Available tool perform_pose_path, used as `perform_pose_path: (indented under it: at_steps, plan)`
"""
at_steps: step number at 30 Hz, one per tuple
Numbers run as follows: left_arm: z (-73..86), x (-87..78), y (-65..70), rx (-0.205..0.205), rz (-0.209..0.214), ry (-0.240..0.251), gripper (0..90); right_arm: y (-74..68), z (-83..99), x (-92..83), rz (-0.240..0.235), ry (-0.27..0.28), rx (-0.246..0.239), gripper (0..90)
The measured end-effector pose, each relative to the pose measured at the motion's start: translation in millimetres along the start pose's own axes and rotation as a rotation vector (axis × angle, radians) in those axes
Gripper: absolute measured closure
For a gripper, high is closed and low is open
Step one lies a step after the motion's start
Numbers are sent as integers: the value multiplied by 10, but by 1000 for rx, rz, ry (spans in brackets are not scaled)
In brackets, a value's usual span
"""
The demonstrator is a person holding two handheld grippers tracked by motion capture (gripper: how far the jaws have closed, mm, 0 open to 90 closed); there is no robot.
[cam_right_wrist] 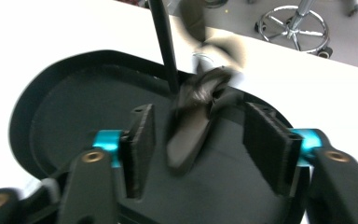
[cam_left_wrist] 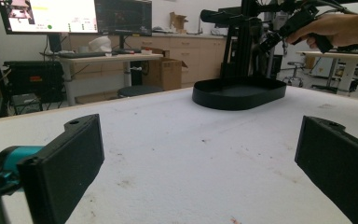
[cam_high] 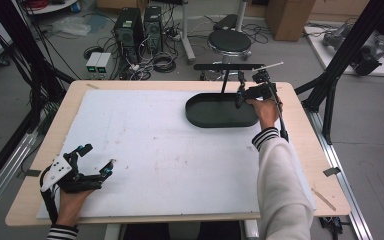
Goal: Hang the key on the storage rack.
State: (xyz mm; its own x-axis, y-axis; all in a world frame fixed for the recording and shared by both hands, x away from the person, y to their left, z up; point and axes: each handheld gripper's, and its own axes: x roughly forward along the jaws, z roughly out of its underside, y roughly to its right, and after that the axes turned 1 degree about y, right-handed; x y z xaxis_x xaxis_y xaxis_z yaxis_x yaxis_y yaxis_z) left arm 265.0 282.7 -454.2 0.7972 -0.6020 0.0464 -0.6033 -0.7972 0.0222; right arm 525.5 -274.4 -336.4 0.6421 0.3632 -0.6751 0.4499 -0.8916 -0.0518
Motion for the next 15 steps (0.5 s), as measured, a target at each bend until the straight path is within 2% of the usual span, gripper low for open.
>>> perform_pose_path:
  at_steps: [3,5,7,8,10,12,13,14,15]
  plan:
    - [0,-2,1,2,1,-1,17,-49,-24,-127,16,37,-4,250]
    - [0,-2,1,3,0,0,17,-82,-35,-243,-17,70,19,152]
    - [0,-2,1,2,1,0,17,-132,-43,-341,-38,99,10,105]
    - [0,-1,1,2,1,0,17,-160,-43,-406,-65,118,-7,99]
    - [0,0,0,0,2,-1,17,-231,15,-561,-80,227,-60,96]
    - [0,0,0,0,2,-1,17,-257,97,-682,-127,268,-89,92]
    - [-1,0,0,1,2,0,17,-267,158,-737,-146,293,-102,60]
    - [-1,0,0,1,1,-2,17,-282,221,-790,-149,308,-124,5]
    - [0,1,0,1,1,-1,17,-295,295,-848,-147,333,-156,4]
